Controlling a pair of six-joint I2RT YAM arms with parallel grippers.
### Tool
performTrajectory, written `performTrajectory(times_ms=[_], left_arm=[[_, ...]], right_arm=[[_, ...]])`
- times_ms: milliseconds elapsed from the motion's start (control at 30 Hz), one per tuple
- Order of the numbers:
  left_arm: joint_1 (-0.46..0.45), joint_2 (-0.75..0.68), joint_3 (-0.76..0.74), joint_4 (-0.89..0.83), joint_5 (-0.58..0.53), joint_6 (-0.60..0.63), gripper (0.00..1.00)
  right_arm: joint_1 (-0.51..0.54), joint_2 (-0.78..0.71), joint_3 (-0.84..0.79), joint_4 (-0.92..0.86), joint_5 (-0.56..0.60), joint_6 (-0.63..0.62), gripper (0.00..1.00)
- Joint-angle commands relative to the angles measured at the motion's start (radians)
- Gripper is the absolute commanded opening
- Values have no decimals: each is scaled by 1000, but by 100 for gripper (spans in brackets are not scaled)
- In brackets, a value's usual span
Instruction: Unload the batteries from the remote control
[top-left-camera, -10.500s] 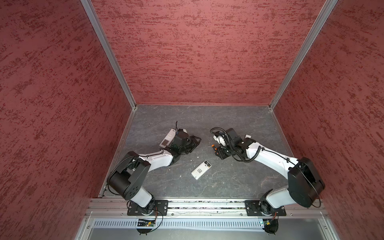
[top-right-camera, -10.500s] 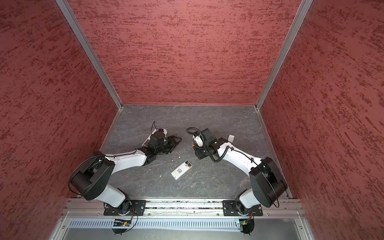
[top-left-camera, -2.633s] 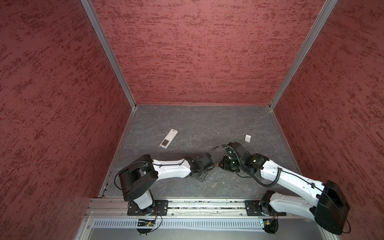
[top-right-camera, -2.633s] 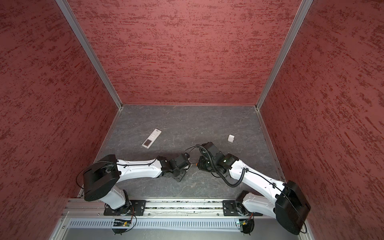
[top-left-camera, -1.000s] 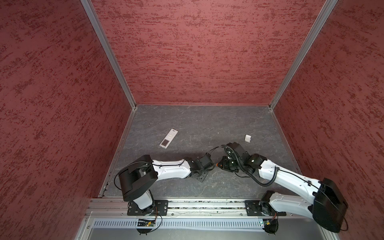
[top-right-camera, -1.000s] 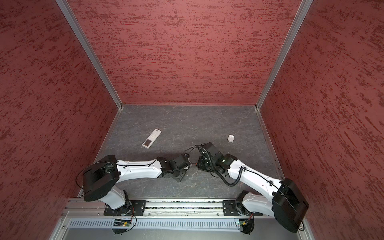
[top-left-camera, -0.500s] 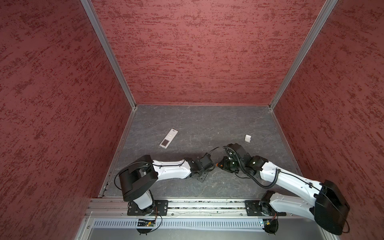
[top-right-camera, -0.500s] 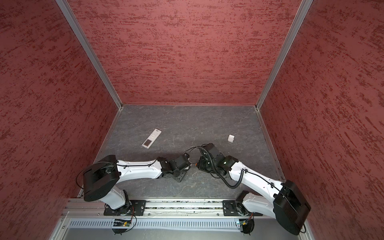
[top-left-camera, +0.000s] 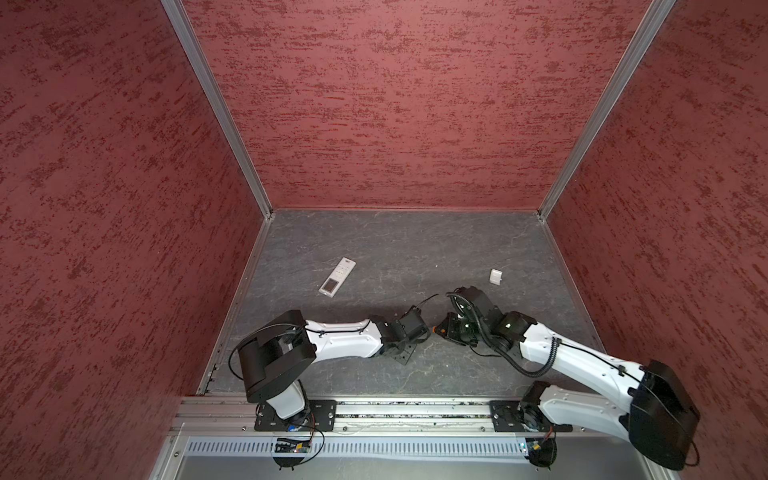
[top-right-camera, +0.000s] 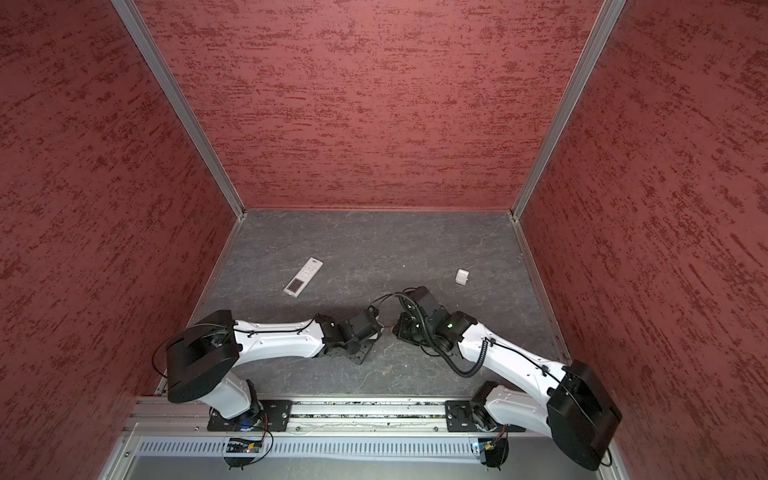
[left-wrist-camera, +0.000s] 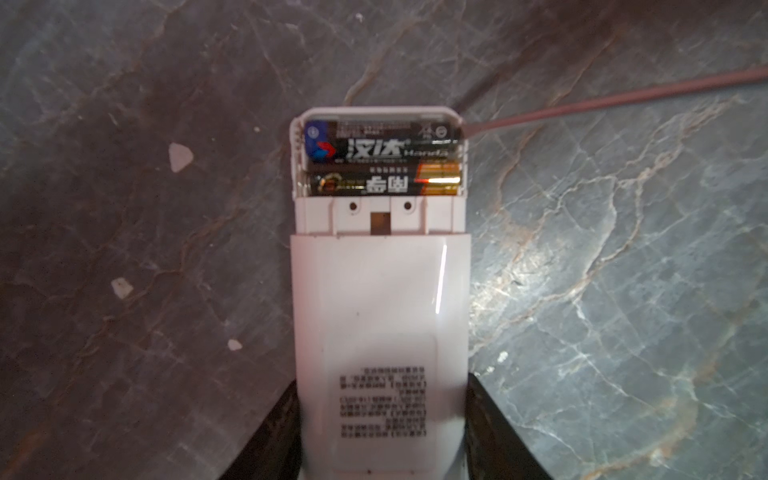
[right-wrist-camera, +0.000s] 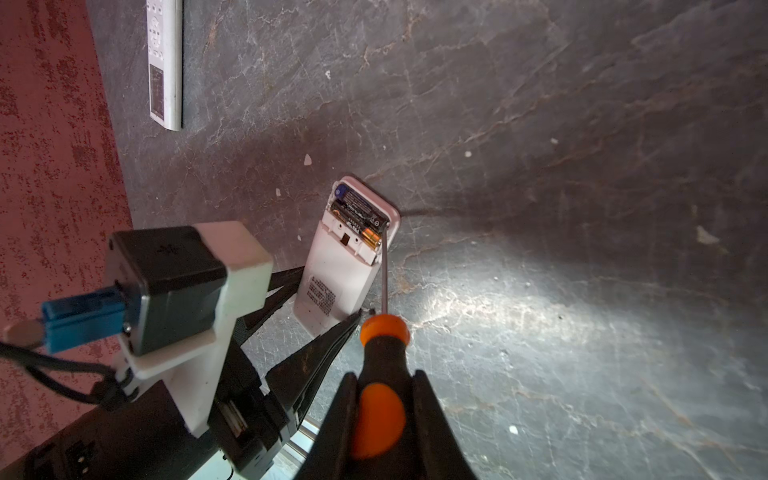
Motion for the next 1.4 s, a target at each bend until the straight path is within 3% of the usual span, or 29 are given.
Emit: performTrajectory(times_ms=[0, 967, 1367], left_arm=[[-40, 75, -40, 63, 129, 44, 18], [-44, 92, -42, 67, 134, 42, 16], [-44, 91, -42, 59, 129, 40, 15]], right_arm=[[9, -22, 33, 137, -71, 8, 0], [9, -28, 69, 46, -36, -25, 0], [9, -61, 103, -209, 103, -82, 0]])
